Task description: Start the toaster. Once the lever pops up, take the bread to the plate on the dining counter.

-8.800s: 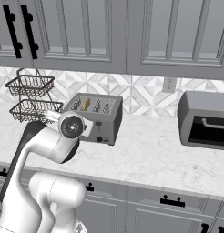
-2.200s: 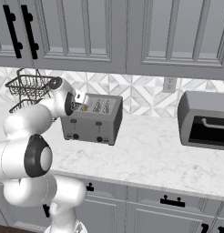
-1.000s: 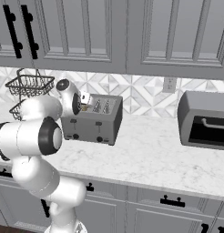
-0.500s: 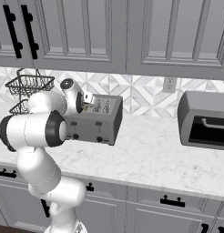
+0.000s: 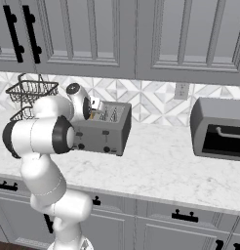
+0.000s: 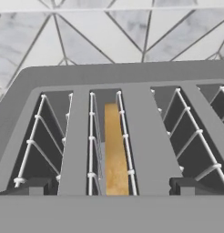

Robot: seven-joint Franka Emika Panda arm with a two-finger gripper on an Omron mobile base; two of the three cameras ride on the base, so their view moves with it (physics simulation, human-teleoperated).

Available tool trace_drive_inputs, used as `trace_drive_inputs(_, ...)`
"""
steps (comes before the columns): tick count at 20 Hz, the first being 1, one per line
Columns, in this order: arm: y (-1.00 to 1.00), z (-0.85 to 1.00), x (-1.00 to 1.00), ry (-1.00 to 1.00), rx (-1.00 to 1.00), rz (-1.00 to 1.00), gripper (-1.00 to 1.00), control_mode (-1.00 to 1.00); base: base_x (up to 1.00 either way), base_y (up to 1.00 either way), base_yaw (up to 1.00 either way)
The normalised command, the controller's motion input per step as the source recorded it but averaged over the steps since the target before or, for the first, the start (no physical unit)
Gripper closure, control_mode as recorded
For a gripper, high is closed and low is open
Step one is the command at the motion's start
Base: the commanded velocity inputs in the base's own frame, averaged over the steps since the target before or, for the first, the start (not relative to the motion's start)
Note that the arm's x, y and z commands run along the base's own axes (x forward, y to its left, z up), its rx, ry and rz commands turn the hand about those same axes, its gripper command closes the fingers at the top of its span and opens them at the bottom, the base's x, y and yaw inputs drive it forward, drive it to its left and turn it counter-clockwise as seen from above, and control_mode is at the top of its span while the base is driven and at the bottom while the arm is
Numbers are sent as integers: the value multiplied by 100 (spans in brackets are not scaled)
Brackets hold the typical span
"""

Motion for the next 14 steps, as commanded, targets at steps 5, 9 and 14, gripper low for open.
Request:
trace_drive_inputs(5,0,-3,0,0,0,0,100,-100,0,0,0)
trace_drive_inputs(9,0,-7,0,0,0,0,100,-100,0,0,0)
trace_drive_inputs(14,0,0,0,0,0,0,100,-100,0,0,0)
